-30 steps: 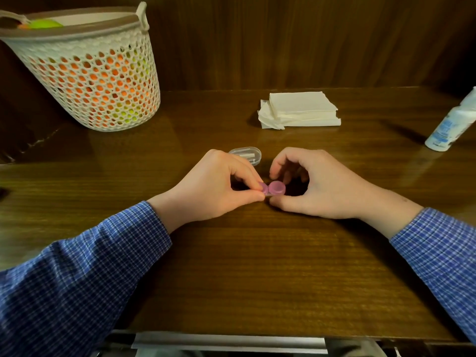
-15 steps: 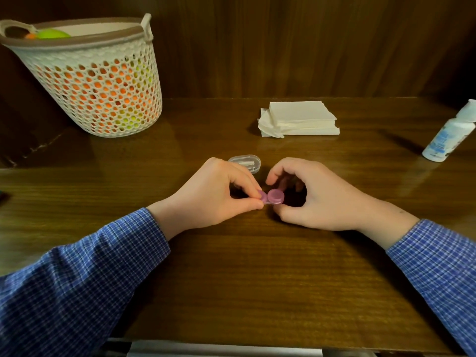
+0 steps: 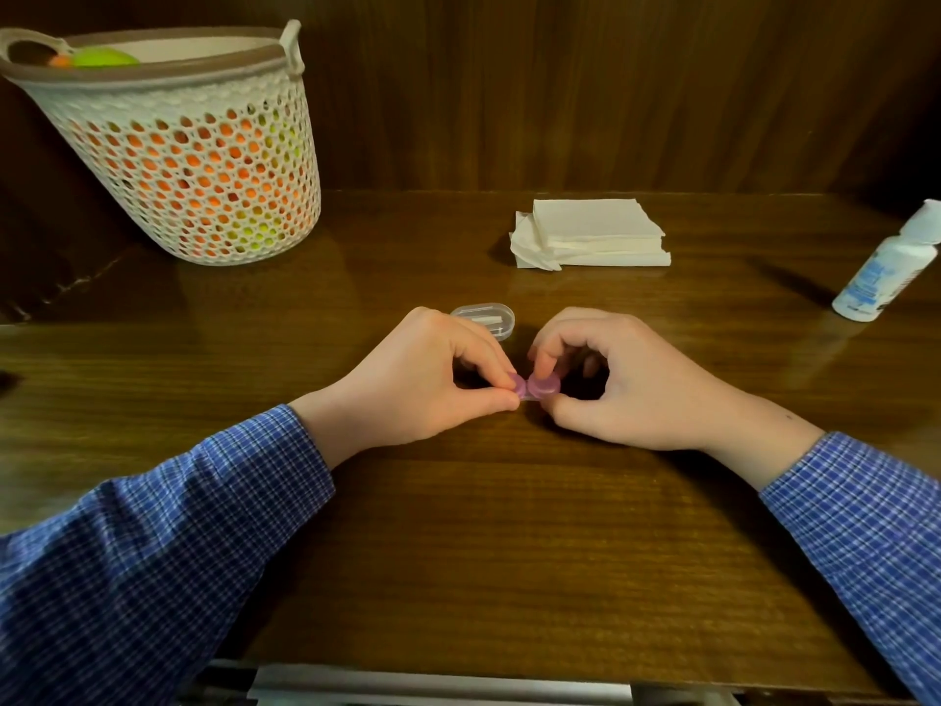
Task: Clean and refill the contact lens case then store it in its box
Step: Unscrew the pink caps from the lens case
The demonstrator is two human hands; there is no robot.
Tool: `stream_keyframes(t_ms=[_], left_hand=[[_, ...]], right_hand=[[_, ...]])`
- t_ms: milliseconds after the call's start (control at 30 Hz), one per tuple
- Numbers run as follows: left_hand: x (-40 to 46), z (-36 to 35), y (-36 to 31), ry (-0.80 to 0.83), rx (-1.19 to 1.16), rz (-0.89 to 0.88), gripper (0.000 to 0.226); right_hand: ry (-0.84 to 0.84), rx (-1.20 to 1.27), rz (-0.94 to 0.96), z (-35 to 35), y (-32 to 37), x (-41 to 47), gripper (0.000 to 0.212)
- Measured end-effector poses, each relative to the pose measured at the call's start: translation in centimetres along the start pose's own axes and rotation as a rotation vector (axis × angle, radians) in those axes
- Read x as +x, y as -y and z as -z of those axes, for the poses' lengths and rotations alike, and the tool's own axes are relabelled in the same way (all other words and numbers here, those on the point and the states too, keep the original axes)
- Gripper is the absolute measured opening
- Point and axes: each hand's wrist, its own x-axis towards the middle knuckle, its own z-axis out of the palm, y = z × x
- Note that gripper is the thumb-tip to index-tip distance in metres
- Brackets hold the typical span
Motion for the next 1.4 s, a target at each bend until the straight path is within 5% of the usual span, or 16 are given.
stream_keyframes(t_ms=[1067, 1400], left_hand=[[0.1, 0.0, 0.2, -0.004, -0.019, -0.032, 0.012], [0.2, -0.1, 0.4, -0.002, -0.035, -0.016, 0.014]], right_hand=[[-0.031, -0.083, -0.007, 0.3, 0.3, 0.1, 0.017], [-0.038, 0.197, -0.060, 1.4, -0.3, 0.1, 0.022]])
